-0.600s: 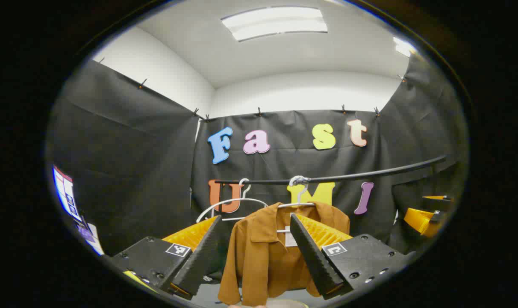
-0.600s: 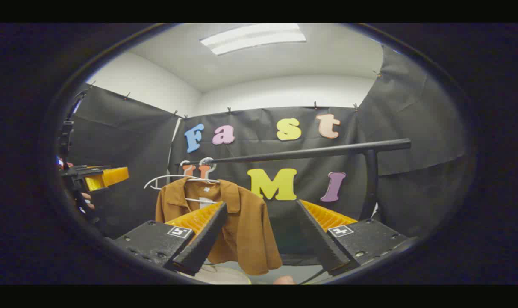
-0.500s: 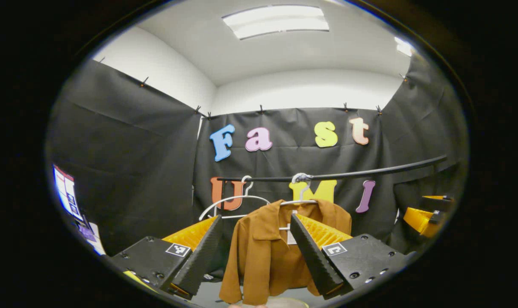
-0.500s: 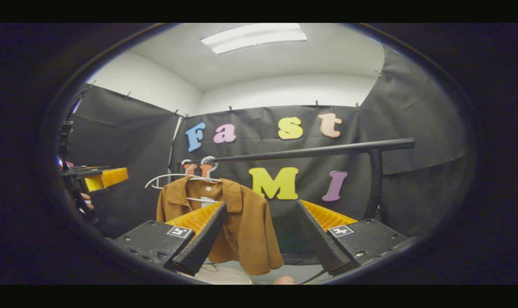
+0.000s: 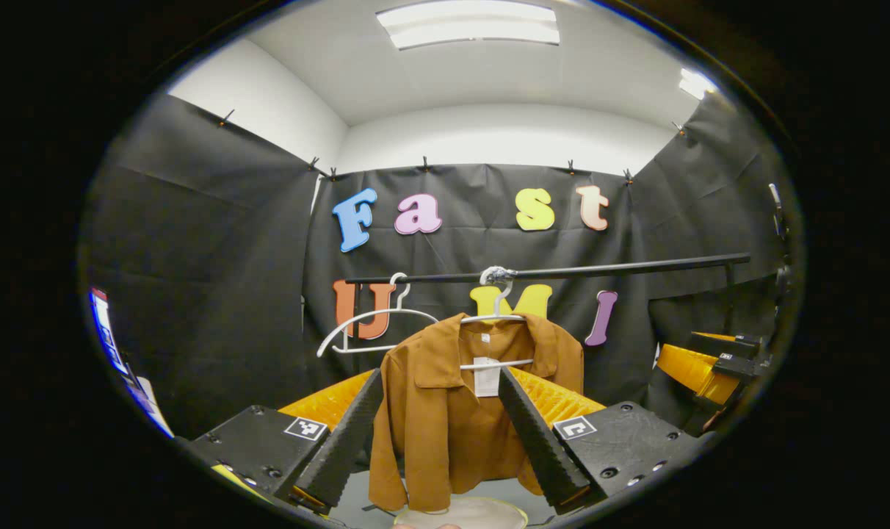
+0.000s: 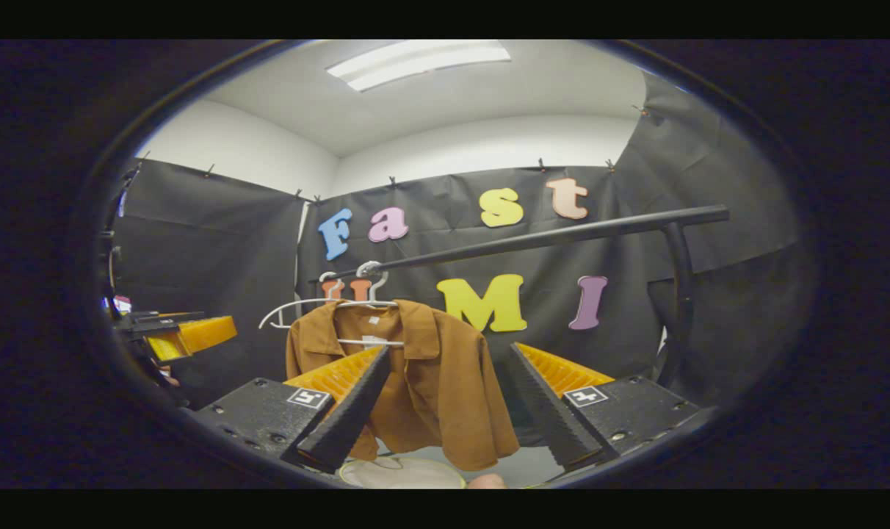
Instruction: Grasp the clothes on the hanger with both hands and then place them into the laundry hamper below.
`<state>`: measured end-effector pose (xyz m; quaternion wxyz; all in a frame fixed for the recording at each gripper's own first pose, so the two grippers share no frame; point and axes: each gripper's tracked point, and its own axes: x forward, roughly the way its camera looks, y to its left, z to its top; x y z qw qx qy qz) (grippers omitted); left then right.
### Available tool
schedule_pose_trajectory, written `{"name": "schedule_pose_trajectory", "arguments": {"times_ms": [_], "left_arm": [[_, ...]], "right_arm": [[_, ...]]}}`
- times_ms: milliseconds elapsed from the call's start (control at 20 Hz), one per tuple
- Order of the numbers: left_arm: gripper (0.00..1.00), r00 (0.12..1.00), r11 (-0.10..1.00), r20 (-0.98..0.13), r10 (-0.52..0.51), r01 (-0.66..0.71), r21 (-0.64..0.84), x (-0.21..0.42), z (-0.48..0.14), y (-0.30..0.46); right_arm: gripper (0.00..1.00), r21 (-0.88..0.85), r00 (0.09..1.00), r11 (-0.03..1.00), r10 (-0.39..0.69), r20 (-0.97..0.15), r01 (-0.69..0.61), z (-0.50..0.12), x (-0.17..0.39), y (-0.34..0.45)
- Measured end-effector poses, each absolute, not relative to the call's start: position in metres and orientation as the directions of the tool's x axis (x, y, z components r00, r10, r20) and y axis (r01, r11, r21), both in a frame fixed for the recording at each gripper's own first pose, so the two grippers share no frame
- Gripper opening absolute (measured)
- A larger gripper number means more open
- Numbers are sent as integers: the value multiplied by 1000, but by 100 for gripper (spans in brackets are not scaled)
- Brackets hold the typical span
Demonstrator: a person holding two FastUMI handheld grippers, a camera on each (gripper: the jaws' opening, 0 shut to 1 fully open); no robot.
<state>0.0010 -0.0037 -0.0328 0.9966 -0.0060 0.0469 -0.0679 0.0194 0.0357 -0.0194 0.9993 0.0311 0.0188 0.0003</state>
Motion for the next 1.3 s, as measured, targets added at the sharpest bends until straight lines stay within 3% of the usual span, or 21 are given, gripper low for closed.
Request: {"name": "schedule_pose_trajectory", "arguments": {"times_ms": [250, 900, 950, 1000, 1100, 1300], "left_arm": [[100, 981, 986, -109, -162, 156, -63, 16, -50, -14], [100, 948, 968, -216, -234, 207, -143, 81, -125, -60], [96, 946, 966, -221, -237, 207, -152, 89, -132, -63], [100, 945, 965, -219, -241, 211, -155, 98, -138, -65], [96, 934, 963, -258, -247, 206, -174, 111, -156, -66], [100, 916, 950, -295, -271, 205, -236, 124, -170, -77]], "right_arm": [[99, 54, 999, 999, 1, -45, 1, -35, 41, 55], [99, 194, 973, 978, 111, -204, -71, -120, 131, 83], [99, 212, 971, 974, 120, -209, -75, -124, 139, 83], [97, 231, 968, 970, 130, -216, -79, -128, 147, 83], [92, 255, 958, 963, 152, -241, -89, -139, 161, 83], [84, 280, 950, 952, 197, -243, -126, -148, 181, 92]]}}
